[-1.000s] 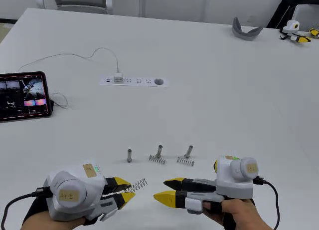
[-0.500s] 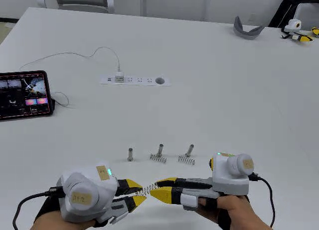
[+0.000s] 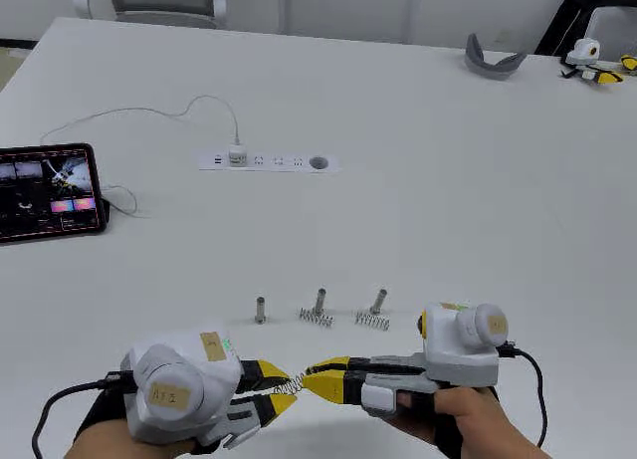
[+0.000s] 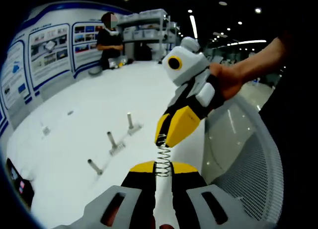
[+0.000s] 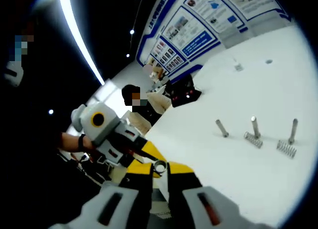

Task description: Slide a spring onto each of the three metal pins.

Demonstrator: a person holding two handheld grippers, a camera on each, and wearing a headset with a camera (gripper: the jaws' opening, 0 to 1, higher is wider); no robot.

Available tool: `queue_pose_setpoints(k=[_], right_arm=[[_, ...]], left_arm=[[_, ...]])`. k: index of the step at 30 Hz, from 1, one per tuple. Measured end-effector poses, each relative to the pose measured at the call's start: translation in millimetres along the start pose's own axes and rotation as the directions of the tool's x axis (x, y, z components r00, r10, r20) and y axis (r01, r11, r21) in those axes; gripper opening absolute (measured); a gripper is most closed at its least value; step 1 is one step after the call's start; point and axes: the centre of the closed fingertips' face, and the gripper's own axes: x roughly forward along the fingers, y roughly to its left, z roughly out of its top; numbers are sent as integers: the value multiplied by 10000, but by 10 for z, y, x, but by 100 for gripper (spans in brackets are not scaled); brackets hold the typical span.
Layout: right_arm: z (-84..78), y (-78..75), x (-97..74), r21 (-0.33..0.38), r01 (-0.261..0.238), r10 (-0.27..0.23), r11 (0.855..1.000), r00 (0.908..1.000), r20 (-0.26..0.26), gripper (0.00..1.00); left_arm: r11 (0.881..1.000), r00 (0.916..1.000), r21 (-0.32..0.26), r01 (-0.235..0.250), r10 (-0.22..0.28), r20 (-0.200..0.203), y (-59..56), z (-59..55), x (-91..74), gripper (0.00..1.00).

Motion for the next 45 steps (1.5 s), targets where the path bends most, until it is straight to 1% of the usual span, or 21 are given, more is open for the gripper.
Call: queue_pose_setpoints(k=[5, 10, 14, 17, 19, 20, 22, 23, 24, 25, 26, 27, 28, 30, 33, 35, 36, 38, 41, 43, 45], right_arm=[[63, 38, -4, -434, 9, -21, 9991, 9996, -267, 13], [122, 64, -5, -1100, 31, -113, 9939, 9972, -738, 13], [132, 73, -19, -1806, -2, -253, 9836, 9900, -1388, 13], [130, 74, -41, -2313, -113, -343, 9728, 9807, -1925, 13], [125, 81, -53, -2596, -183, -436, 9655, 9721, -2306, 13], [110, 77, -64, -2847, -225, -537, 9583, 9649, -2569, 13], [83, 79, -73, -3209, -311, -676, 9466, 9540, -2920, 13], [59, 82, -79, -3399, -403, -750, 9396, 9447, -3194, 13], [39, 90, -82, -3521, -497, -779, 9347, 9375, -3391, 13], [34, 97, -80, -3698, -566, -833, 9274, 9324, -3516, 13], [13, 103, -87, -3882, -671, -915, 9191, 9220, -3761, 13], [3, 104, -92, -4024, -751, -972, 9124, 9151, -3913, 13], [-16, 109, -103, -4192, -893, -1030, 9035, 9041, -4147, 13], [-33, 114, -111, -4383, -1053, -1102, 8926, 8919, -4386, 13], [-73, 124, -122, -4695, -1406, -1214, 8717, 8661, -4849, 13], [-72, 133, -117, -4803, -1490, -1247, 8644, 8617, -4919, 13], [-80, 137, -120, -4872, -1592, -1261, 8587, 8557, -5019, 13], [-87, 137, -120, -4986, -1718, -1283, 8496, 8498, -5113, 13], [-104, 145, -120, -4963, -1823, -1248, 8488, 8431, -5231, 13], [-120, 156, -114, -4982, -1909, -1215, 8458, 8403, -5283, 12], [-135, 166, -103, -4971, -1952, -1178, 8455, 8396, -5302, 12]], left_arm=[[9999, 9999, 12, 99, -99, 83, 14, 51, 21, 10], [9997, 9997, 104, 210, -211, 145, 15, 115, 53, 10], [9994, 9993, 171, 299, -303, 196, 20, 147, 74, 10], [9990, 9990, 251, 382, -388, 230, 2, 174, 89, 10], [9986, 9987, 298, 444, -451, 244, -15, 192, 98, 10], [9983, 9985, 320, 486, -494, 250, -23, 200, 104, 10], [9977, 9980, 352, 571, -580, 245, -46, 212, 109, 10], [9972, 9978, 432, 612, -623, 234, -63, 221, 116, 10], [9968, 9975, 467, 643, -655, 251, -73, 230, 120, 10], [9962, 9972, 508, 707, -719, 210, -90, 234, 126, 10], [9951, 9970, 654, 739, -753, 182, -105, 239, 132, 10], [9946, 9969, 706, 767, -779, 146, -115, 238, 137, 10], [9938, 9964, 752, 824, -836, 141, -126, 240, 140, 10], [9929, 9956, 760, 910, -925, 162, -141, 246, 141, 10], [9911, 9942, 831, 1038, -1058, 195, -167, 266, 145, 10], [9897, 9939, 941, 1076, -1095, 151, -178, 265, 146, 10], [9895, 9935, 929, 1109, -1128, 147, -185, 266, 143, 10], [9895, 9930, 870, 1151, -1169, 160, -191, 265, 139, 10], [9896, 9920, 751, 1230, -1247, 183, -205, 254, 127, 10], [9898, 9920, 728, 1228, -1246, 205, -217, 238, 115, 10], [9903, 9921, 665, 1216, -1234, 236, -222, 217, 104, 10]])
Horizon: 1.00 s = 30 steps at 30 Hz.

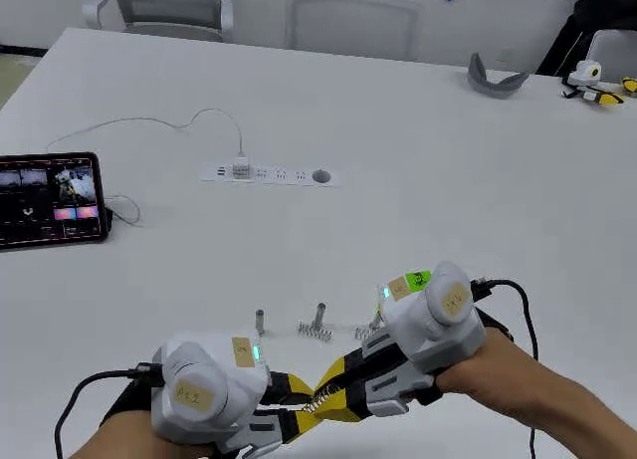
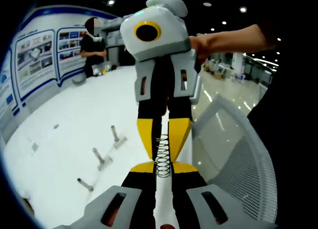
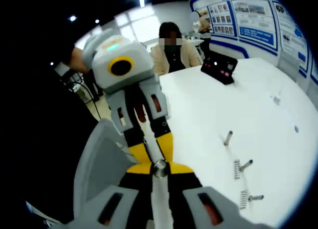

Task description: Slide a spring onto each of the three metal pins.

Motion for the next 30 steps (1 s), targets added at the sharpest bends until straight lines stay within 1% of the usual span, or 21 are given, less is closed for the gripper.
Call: queue_pose_setpoints(k=[2, 7, 11, 16, 20, 23, 26, 30], right_arm=[[0, -6, 16, 3, 6, -6, 10000, 10000, 52, 12], [56, -11, 44, 173, -14, 8, 9998, 9993, 372, 12], [159, -42, 13, 476, -100, 57, 9988, 9959, 904, 12], [197, -104, -17, 685, -32, -45, 9976, 9937, 1119, 12], [211, -133, -20, 771, 36, -126, 9970, 9932, 1161, 12], [206, -161, -9, 812, 125, -213, 9966, 9938, 1093, 12], [200, -189, 13, 855, 187, -276, 9962, 9942, 1044, 12], [186, -252, 52, 959, 411, -498, 9945, 9947, 901, 12]], left_arm=[[10000, 10000, -62, -59, 59, 23, 4, -14, -10, 11], [9994, 9997, -260, -234, 236, 84, 24, -43, -60, 11], [9982, 9991, -436, -423, 421, -56, 56, -141, -109, 15], [9938, 9969, -785, -788, 786, -60, 119, -239, -213, 16], [9872, 9938, -1158, -1101, 1110, 14, 193, -303, -309, 17], [9804, 9903, -1410, -1372, 1391, 36, 261, -357, -392, 18], [9741, 9863, -1574, -1626, 1648, 11, 320, -402, -460, 19], [9654, 9812, -1796, -1892, 1931, 41, 388, -445, -537, 19]])
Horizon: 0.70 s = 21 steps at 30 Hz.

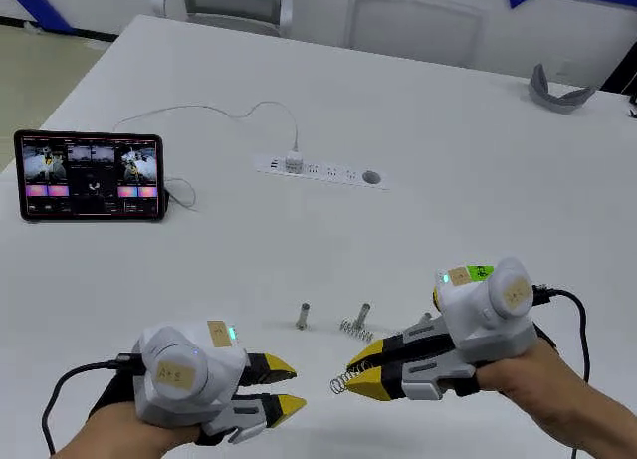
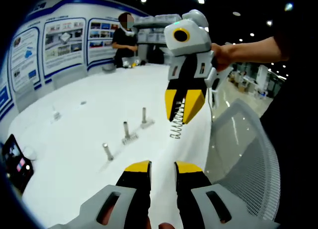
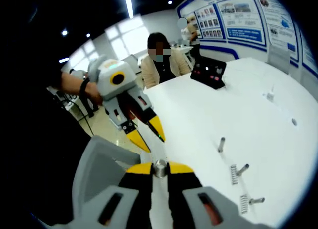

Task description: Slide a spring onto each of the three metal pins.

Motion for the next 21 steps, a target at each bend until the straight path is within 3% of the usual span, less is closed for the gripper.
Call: queue_pose_setpoints(k=[10, 21], right_arm=[[-42, -95, 73, 112, 328, -325, 9994, 9993, -189, 12], [-133, -281, 114, -165, 824, -834, 9965, 9935, -776, 12]], left_arm=[[9983, 9990, -364, -454, 454, -12, 138, -90, -97, 21], [9897, 9945, -995, -1030, 1045, 103, 324, -164, -204, 27]])
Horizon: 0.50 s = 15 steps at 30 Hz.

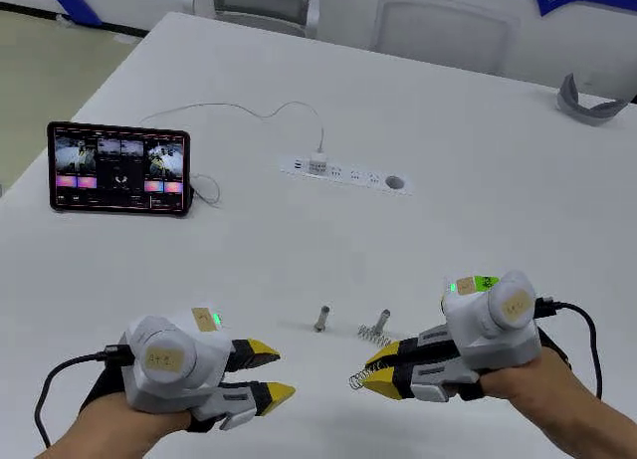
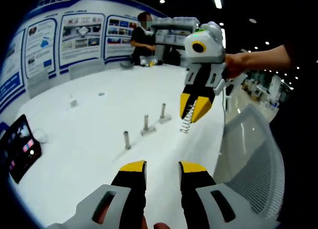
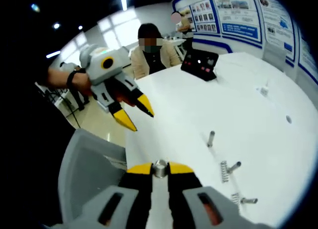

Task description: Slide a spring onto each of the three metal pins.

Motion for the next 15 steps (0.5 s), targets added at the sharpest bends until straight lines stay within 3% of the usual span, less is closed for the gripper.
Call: queue_pose_setpoints(k=[15], right_arm=[[11, -233, 70, -335, 418, -430, 9986, 9984, -364, 12]], left_arm=[[9963, 9981, -613, -606, 613, 98, 180, -69, -87, 39]])
